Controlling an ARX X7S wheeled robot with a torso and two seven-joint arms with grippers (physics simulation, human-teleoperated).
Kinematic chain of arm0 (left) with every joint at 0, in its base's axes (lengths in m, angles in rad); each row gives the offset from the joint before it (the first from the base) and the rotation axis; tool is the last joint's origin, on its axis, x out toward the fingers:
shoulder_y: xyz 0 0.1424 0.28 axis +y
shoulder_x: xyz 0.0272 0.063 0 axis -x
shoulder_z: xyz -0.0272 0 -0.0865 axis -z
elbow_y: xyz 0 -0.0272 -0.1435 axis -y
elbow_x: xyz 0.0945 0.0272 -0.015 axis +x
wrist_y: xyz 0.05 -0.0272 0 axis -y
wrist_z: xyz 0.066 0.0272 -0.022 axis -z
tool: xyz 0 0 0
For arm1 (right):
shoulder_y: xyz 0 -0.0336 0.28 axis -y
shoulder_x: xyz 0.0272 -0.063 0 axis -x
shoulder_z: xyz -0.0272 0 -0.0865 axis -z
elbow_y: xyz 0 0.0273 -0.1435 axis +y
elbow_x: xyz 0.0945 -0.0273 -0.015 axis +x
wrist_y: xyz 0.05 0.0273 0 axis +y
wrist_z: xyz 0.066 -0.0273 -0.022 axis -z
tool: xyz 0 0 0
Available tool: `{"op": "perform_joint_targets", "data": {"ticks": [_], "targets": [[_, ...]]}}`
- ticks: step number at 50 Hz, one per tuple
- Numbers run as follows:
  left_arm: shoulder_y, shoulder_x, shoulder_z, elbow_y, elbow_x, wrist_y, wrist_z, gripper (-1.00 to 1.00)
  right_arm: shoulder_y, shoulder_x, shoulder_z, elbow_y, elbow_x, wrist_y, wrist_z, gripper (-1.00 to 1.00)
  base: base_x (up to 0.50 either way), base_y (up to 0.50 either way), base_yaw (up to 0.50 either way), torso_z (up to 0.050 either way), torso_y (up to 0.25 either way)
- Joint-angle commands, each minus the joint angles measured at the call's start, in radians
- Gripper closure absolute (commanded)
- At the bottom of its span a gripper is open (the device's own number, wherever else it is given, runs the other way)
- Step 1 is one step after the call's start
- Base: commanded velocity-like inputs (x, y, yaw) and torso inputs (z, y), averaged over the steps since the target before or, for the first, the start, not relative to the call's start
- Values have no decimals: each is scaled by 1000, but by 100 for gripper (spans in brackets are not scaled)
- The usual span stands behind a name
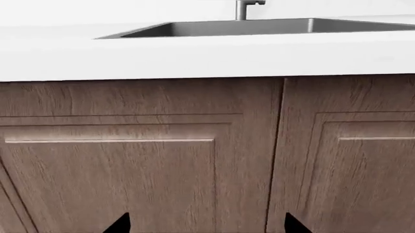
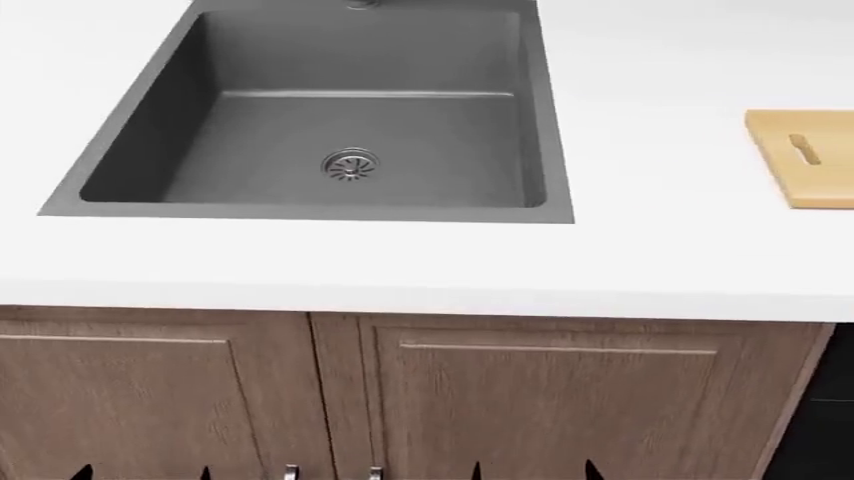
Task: Place the cherry and the sweet potato on separate cutting boards.
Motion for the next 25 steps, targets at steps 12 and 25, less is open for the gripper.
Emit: {"op": "perform_joint_targets", "data": {"ticks": [12,25], "targets": [[1,-2,4,4,-28,28,-3,-100,2,9,-9,-9,-10,11,20,-100,0,500,0,0,0],[-3,-16,17,-5,-40,24,-18,-100,4,19,-24,-7,-2,11,32,-100,0,500,0,0,0]]}}
